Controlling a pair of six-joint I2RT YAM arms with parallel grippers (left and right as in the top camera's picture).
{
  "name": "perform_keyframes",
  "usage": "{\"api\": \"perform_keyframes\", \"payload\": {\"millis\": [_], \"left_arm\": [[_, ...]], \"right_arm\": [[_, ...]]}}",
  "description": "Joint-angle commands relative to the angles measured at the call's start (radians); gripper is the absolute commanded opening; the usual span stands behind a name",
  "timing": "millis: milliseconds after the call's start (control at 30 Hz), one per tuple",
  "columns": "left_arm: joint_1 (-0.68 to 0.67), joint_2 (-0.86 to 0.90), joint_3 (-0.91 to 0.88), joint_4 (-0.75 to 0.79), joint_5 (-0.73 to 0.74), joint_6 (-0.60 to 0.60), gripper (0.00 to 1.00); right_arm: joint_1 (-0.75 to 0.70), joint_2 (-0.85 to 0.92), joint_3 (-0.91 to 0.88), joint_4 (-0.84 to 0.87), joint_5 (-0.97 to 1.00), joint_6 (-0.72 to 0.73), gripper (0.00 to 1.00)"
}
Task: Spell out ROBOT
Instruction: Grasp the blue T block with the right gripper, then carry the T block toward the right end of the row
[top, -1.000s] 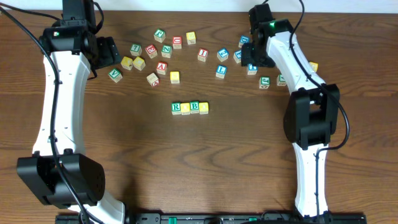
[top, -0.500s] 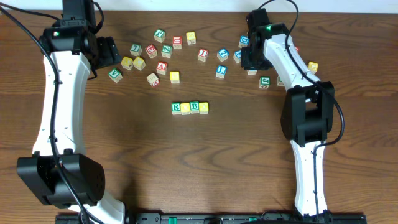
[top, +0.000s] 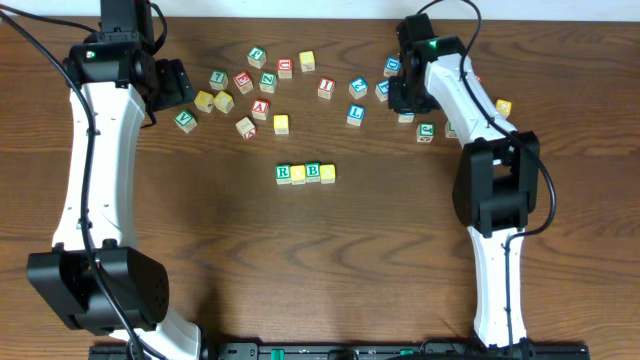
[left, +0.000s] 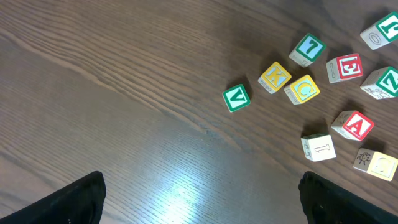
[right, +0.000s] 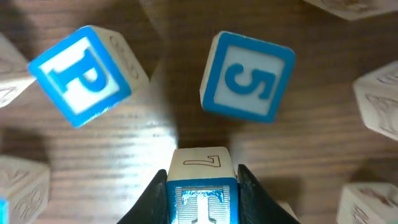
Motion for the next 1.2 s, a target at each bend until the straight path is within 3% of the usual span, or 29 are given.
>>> {"api": "perform_keyframes", "payload": {"millis": [0,433,1167], "left_arm": [[0.001,0.013,-0.007,-0.003,-0.010,0.002,0.98],[0.001,0.013,-0.007,-0.003,-0.010,0.002,0.98],[0.001,0.013,-0.007,-0.003,-0.010,0.002,0.98]], "right_arm": [[0.000,-0.137,0.003,-0.027,-0.032,-0.005,0.21],[0.143,-0.191,-0.021,-0.258,-0.099,0.023,0.21],[0.349,-0.172,-0.288,-0.041,-0.027,0.168,0.19]]}}
